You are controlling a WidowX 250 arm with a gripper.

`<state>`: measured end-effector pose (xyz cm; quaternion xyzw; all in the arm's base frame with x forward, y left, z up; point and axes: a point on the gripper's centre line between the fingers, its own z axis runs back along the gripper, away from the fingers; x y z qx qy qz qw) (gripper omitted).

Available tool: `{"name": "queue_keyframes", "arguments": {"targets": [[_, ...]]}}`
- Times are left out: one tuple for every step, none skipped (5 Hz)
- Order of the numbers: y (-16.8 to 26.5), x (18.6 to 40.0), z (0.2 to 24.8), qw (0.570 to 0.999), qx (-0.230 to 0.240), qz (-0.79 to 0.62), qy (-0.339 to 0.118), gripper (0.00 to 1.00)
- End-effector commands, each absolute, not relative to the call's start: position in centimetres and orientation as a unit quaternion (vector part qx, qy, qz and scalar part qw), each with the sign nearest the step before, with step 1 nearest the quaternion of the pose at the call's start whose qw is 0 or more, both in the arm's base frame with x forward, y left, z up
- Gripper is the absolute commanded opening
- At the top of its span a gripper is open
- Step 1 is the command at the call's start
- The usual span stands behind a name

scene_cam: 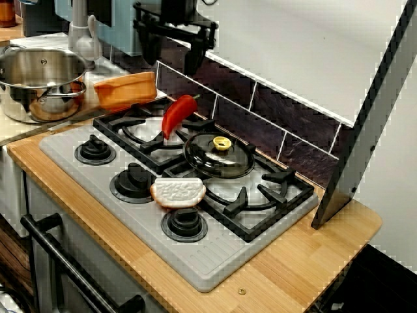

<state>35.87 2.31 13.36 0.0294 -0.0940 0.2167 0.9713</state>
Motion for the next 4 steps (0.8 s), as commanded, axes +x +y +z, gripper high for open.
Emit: {"name": "queue_keyframes", "arguments": {"targets": [[1.8, 37.7, 13.7, 0.976, 0.036, 0.152, -0.153, 1.00], [1.5, 38.7, 13.2, 0.976, 0.044, 0.149, -0.150, 1.00], [1.3, 39.6, 13.2, 0.979, 0.046, 0.130, -0.149, 1.00], [1.7, 39.9, 12.8, 0.987, 0.042, 0.085, -0.132, 1.00]]}}
